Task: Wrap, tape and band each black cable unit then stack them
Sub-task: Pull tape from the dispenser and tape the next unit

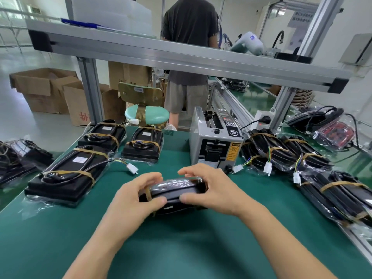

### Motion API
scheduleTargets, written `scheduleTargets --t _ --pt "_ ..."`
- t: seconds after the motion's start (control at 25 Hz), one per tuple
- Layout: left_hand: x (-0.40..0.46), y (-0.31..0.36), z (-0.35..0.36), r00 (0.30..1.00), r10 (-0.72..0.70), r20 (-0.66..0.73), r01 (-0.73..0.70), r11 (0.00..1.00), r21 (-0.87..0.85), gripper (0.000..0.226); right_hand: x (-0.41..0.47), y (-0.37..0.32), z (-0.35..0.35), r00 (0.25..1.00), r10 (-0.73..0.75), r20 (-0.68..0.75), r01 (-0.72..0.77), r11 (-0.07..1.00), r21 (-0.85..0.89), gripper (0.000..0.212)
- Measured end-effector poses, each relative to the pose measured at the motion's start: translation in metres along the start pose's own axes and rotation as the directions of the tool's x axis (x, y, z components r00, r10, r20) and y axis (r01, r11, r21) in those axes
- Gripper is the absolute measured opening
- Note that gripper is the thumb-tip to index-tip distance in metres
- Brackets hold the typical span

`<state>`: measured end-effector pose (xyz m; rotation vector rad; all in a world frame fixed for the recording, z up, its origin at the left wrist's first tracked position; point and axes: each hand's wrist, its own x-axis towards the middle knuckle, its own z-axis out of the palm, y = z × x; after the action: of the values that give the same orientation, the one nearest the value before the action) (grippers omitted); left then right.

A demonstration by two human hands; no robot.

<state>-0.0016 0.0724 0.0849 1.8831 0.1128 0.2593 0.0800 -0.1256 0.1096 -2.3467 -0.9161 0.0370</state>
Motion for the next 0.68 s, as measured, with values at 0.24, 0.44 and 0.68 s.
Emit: scheduleTargets --t 0.24,0.44,0.68 --pt "-0.002 -0.01 0.012 0.992 -0.008 -0.125 -0.023 0.968 -0.249 0.034 0.013 -0.006 0.009 0.969 -0.172 -0.175 0.18 0.983 0.03 0.005" --pt "-0.004 -0.015 0.02 0.964 0.024 -0.265 -0.09 0.966 -0.241 0.025 0.018 -0.009 0.015 0.966 -0.226 -0.125 0.199 0.959 -0.202 0.013" --pt "-0.005 -0.013 0.015 0.854 0.46 -0.244 -0.379 0.871 0.313 0.01 0.018 -0.009 0.01 0.98 -0.17 -0.104 0.172 0.985 0.016 0.009"
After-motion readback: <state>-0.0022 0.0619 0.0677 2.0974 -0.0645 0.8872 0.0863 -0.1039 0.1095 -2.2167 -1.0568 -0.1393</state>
